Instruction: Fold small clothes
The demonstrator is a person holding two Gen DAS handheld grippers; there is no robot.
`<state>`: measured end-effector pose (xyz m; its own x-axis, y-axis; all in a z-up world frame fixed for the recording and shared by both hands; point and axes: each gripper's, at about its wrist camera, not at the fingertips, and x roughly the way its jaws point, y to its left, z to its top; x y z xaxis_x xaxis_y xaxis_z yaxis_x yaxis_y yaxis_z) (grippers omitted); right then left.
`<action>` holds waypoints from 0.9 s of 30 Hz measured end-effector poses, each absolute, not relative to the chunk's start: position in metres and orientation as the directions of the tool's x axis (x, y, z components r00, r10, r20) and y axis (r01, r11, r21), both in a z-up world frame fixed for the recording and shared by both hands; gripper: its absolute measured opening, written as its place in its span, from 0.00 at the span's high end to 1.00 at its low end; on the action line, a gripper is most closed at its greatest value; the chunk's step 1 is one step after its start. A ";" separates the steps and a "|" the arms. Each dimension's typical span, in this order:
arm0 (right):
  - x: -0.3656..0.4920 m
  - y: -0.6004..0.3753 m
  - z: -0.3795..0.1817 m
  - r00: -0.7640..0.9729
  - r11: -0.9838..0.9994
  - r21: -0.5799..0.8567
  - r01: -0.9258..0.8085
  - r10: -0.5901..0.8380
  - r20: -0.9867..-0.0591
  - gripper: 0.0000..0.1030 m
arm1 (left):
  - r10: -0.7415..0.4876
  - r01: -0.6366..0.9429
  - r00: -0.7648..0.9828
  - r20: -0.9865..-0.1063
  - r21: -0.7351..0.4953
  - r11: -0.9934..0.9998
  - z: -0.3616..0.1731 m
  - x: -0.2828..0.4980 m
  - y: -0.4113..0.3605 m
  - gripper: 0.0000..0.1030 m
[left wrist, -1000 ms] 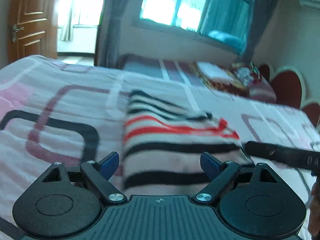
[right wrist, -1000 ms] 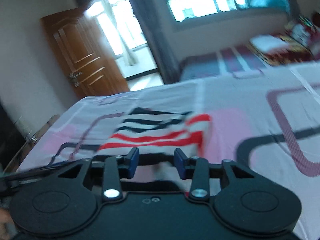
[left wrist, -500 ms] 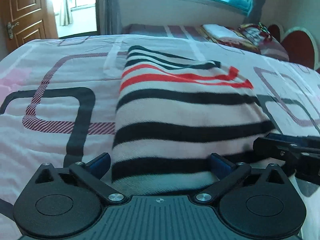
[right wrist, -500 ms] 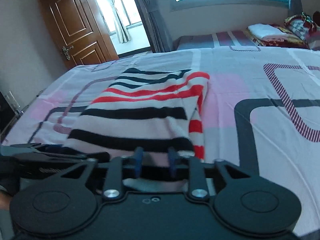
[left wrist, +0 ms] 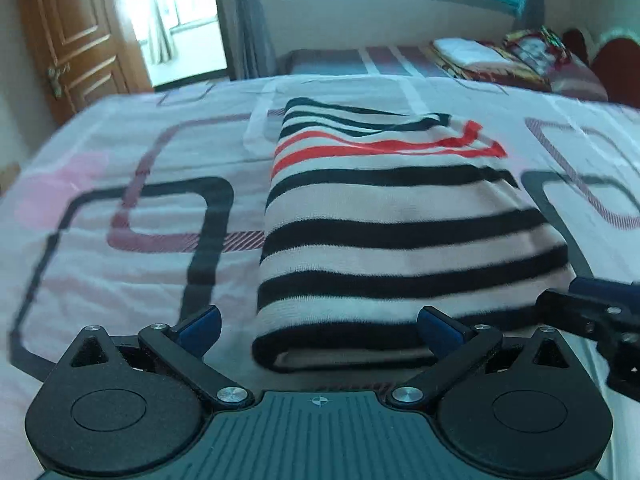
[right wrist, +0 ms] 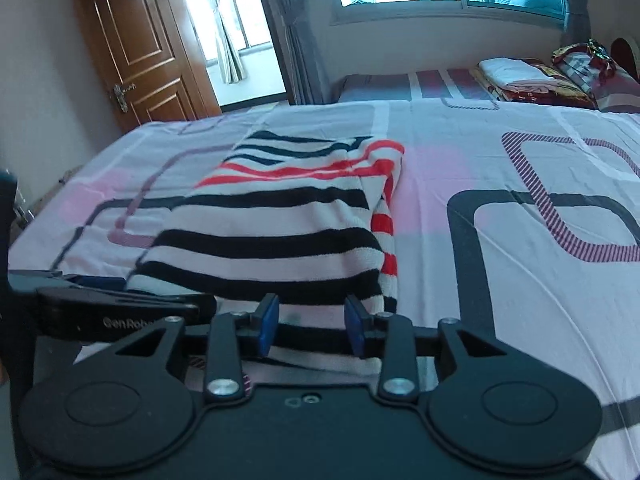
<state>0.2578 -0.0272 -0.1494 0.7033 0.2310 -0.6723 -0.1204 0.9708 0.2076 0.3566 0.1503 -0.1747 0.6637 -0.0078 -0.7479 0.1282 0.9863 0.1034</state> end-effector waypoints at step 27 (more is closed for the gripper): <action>0.097 -0.026 -0.043 0.800 0.962 0.072 -0.265 0.261 -0.540 0.26 | -0.059 0.069 0.793 -0.606 -0.006 0.998 -0.054 0.162 0.156 0.00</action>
